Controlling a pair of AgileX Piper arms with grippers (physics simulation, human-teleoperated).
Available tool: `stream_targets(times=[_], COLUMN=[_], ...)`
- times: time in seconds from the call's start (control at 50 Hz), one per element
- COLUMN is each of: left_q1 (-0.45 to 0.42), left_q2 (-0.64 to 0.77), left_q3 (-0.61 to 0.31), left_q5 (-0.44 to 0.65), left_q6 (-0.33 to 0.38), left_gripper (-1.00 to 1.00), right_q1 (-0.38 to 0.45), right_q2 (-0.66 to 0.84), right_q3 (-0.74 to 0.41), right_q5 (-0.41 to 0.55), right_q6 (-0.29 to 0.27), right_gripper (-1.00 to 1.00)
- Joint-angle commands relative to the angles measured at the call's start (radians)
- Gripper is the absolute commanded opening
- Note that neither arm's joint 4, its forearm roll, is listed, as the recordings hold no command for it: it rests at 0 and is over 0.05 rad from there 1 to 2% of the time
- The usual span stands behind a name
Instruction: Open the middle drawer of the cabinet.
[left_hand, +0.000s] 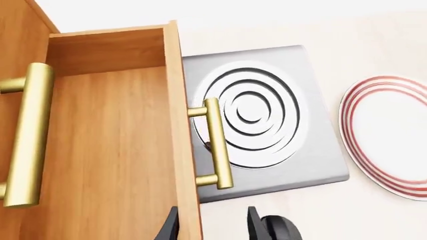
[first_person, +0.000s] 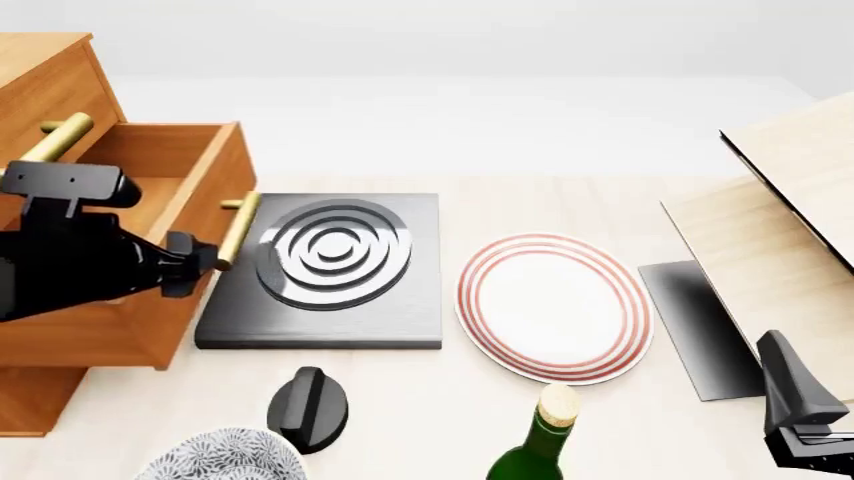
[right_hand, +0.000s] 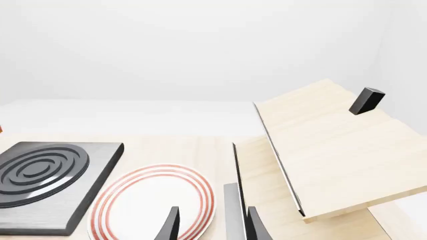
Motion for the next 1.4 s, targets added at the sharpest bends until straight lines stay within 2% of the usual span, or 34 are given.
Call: stream_targets(times=[0.02,1.02,1.4], left_q1=[-0.055,-0.21,-0.297], left_q2=[0.014,0.079,0.056], left_q3=[-0.019,-0.063,-0.091], left_q5=[-0.011,-0.034,-0.028], left_q6=[-0.006,-0.043,-0.118], left_gripper=[1.0,1.0,1.0], right_q1=[0.001,0.001,0.001], right_q2=[-0.003,-0.003,-0.003], right_q3=[0.0,0.0,0.0], right_q5=[0.0,0.0,0.0], right_q6=[0.002,0.002,0.002], right_gripper=[1.0,1.0,1.0])
